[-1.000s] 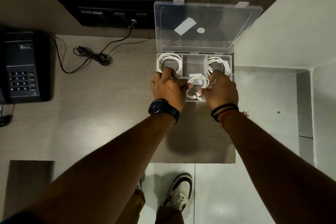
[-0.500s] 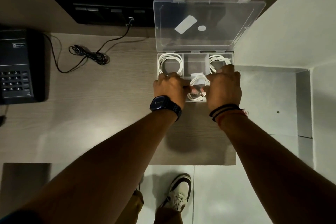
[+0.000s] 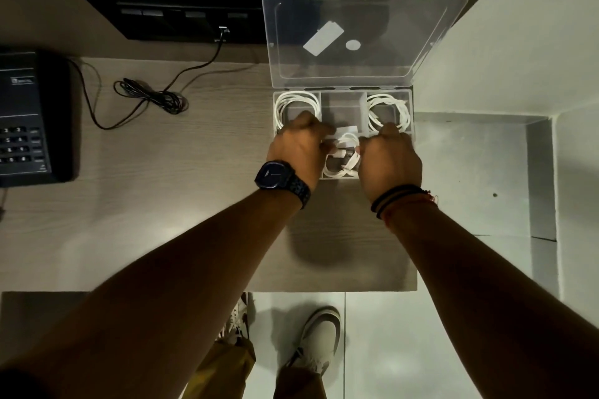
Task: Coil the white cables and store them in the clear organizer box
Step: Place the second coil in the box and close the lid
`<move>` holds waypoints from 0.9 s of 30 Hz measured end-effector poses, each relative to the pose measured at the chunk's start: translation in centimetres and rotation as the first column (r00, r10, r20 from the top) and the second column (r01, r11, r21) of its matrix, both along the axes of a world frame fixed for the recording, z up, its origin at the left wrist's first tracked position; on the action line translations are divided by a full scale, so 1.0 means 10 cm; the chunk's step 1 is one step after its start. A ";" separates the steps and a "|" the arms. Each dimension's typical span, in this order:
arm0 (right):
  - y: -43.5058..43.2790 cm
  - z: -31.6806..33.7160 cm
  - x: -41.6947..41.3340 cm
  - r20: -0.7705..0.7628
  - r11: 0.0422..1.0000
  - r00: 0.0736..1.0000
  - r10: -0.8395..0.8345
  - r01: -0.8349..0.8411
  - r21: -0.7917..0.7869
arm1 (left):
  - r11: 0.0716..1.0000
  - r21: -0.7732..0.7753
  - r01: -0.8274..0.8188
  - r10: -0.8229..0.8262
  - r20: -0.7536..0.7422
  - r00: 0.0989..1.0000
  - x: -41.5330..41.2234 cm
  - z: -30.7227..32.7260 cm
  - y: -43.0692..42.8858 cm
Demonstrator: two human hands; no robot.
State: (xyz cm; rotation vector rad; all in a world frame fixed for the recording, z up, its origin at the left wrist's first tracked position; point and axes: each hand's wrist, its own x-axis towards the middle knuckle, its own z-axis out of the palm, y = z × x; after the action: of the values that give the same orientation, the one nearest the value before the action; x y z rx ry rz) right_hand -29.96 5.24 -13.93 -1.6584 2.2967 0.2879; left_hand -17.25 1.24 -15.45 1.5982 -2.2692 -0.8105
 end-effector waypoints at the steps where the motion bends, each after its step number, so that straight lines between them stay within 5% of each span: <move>1: -0.01 0.01 0.01 0.000 1.000 1.000 -0.002 0.002 0.000 | 0.998 -0.025 0.049 -0.049 0.017 0.999 0.00 -0.01 0.02; 7: -0.09 0.05 0.04 0.020 0.999 1.000 -0.013 0.014 -0.049 | 0.925 -0.168 0.342 -0.264 0.366 0.892 0.01 -0.05 0.10; 16: 0.03 -0.09 0.08 0.078 0.987 0.993 0.092 -0.081 -0.139 | 0.878 -0.006 0.478 -0.390 0.569 0.724 -0.08 -0.02 0.01; 20: 0.09 -0.11 0.13 0.337 0.968 0.934 -0.118 0.184 -0.173 | 0.897 0.040 0.441 -0.406 0.472 0.783 -0.02 -0.01 -0.03; 24: 0.02 0.02 -0.01 0.348 0.966 0.925 -0.155 0.216 -0.144 | 0.915 0.034 0.402 -0.393 0.295 0.871 0.16 0.09 -0.14; 27: -0.14 0.23 -0.27 0.445 0.807 0.830 -0.337 0.498 -0.317 | 0.996 -0.086 -0.034 0.027 -0.079 0.996 0.29 0.23 -0.23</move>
State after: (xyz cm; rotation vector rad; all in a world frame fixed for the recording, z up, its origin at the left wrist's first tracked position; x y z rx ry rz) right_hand -32.70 3.81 -11.67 -1.1519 2.4439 -0.6173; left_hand -14.36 -1.09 -13.19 1.5320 -2.1892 -0.7424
